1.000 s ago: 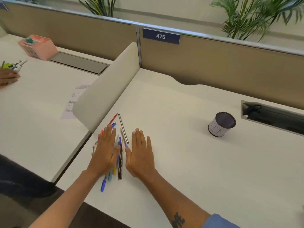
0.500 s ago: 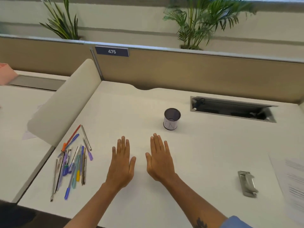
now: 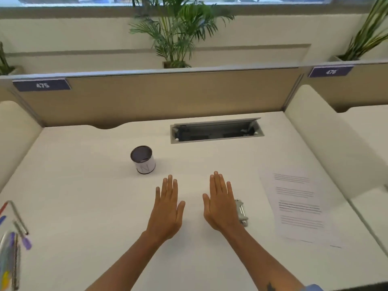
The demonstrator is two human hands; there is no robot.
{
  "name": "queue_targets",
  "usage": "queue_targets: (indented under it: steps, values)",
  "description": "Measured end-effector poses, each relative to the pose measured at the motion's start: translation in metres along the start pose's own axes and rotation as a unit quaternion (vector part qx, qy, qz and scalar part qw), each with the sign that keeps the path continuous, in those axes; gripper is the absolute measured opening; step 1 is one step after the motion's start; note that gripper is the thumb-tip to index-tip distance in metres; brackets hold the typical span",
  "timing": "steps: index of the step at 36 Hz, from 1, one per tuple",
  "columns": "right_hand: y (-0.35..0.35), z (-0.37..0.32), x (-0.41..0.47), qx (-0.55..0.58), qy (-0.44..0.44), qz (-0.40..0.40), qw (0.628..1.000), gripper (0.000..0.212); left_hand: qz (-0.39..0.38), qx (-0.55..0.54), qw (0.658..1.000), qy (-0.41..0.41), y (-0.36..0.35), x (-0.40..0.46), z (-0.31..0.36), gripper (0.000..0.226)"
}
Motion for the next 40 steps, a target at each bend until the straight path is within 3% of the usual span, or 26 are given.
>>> queue_targets:
  steps: [4,6,9,11,21,25,32,40]
  values:
    - [0.020,0.058,-0.004,0.000,-0.047,0.018,0.999,0.071,-0.017,-0.015,0.999,-0.032,-0.028,0.029,0.053,0.073]
    - [0.041,0.154,-0.016,-0.024,-0.142,0.047,0.988,0.072,-0.079,-0.027,0.992,-0.095,-0.082,0.065,0.136,0.074]
    - [0.049,0.168,-0.018,-0.033,-0.129,0.044,0.990,0.072,-0.068,-0.012,0.992,-0.105,-0.086,0.077,0.153,0.073]
    - [0.054,0.210,-0.017,-0.035,-0.170,0.043,0.984,0.072,-0.091,-0.012,0.987,-0.132,-0.115,0.096,0.188,0.074]
    - [0.073,0.235,-0.028,-0.048,-0.212,0.053,0.975,0.071,-0.101,-0.041,0.985,-0.136,-0.143,0.103,0.216,0.075]
    - [0.073,0.275,-0.037,-0.075,-0.263,0.031,0.961,0.070,-0.141,-0.029,0.979,-0.145,-0.173,0.119,0.239,0.077]
    - [0.061,0.308,-0.054,-0.096,-0.310,0.002,0.946,0.076,-0.173,-0.002,0.973,-0.150,-0.203,0.143,0.248,0.091]
    - [0.050,0.314,-0.062,-0.117,-0.307,0.009,0.945,0.078,-0.174,0.020,0.972,-0.155,-0.216,0.156,0.248,0.105]
Point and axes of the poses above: each hand's wrist, its own x-axis towards the middle knuckle, its own y-axis out of the back of the hand, z = x × y, the point moved 4 cm from there along x, towards the middle knuckle, and after that the axes turned 8 degrees about z, right-handed, at the moved point
